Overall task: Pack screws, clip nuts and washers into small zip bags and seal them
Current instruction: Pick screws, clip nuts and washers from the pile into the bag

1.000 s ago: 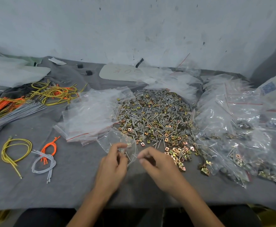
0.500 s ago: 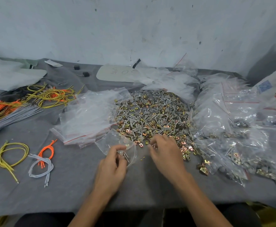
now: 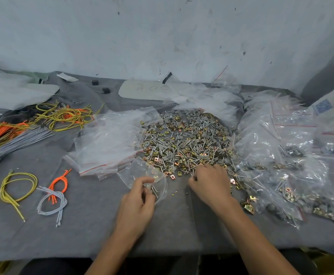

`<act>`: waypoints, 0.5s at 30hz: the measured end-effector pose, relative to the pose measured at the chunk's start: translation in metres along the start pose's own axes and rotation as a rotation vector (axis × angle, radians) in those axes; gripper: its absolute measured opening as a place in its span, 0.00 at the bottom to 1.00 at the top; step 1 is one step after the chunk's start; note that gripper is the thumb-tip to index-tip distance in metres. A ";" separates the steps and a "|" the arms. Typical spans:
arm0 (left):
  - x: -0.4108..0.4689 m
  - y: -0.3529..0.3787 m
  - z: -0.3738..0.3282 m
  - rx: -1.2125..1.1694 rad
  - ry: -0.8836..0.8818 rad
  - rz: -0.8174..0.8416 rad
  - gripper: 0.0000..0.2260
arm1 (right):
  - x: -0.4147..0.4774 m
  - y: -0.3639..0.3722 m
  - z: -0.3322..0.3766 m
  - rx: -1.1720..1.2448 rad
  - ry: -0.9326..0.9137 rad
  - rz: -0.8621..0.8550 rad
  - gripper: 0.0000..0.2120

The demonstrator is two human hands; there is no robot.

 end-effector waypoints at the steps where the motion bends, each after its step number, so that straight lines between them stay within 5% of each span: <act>1: 0.000 0.000 0.000 -0.003 -0.002 0.000 0.11 | -0.001 -0.001 0.000 -0.013 -0.009 0.007 0.13; 15: -0.001 0.002 0.005 0.008 0.006 0.008 0.12 | -0.024 -0.020 0.002 0.071 -0.086 0.008 0.08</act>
Point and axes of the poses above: each hand's wrist, its own x-axis towards the middle knuckle, its own y-axis out of the palm, z = x × y, the point moved 9 cm from there along x, towards the middle knuckle, and after that the axes turned 3 degrees about y, right-handed, at the moved point
